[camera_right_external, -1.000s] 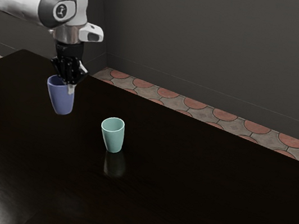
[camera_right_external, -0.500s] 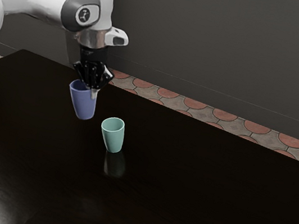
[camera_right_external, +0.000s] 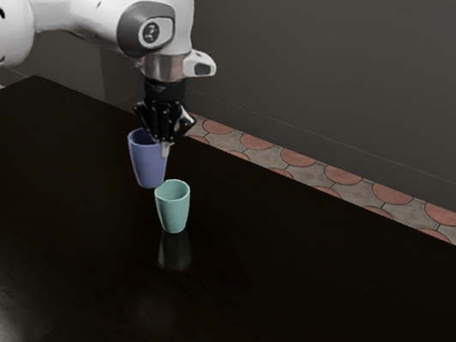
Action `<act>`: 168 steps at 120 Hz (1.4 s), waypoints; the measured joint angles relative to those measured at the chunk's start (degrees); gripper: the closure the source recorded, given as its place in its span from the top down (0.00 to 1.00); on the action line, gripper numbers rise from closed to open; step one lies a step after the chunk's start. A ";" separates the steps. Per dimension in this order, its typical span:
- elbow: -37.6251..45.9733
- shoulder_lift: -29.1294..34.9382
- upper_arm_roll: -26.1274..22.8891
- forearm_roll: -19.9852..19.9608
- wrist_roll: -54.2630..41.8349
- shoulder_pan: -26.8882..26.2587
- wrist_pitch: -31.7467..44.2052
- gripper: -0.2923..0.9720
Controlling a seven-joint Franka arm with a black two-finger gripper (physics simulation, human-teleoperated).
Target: Place the left cup onto the right cup
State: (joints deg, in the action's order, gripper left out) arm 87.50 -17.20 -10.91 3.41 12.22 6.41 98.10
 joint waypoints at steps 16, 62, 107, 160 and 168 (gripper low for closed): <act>-2.78 -2.22 -0.01 0.02 0.74 -0.11 0.65 0.15; -6.93 -6.64 0.01 0.09 1.97 -0.09 1.47 0.15; -10.41 -10.07 0.21 0.29 2.57 -0.08 1.72 0.15; -10.65 -11.81 0.53 0.56 2.91 -0.16 2.99 0.15; -10.65 -12.08 0.53 0.57 2.95 -0.17 3.11 0.15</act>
State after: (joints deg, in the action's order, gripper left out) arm 76.84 -29.28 -10.38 3.98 15.17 6.25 101.21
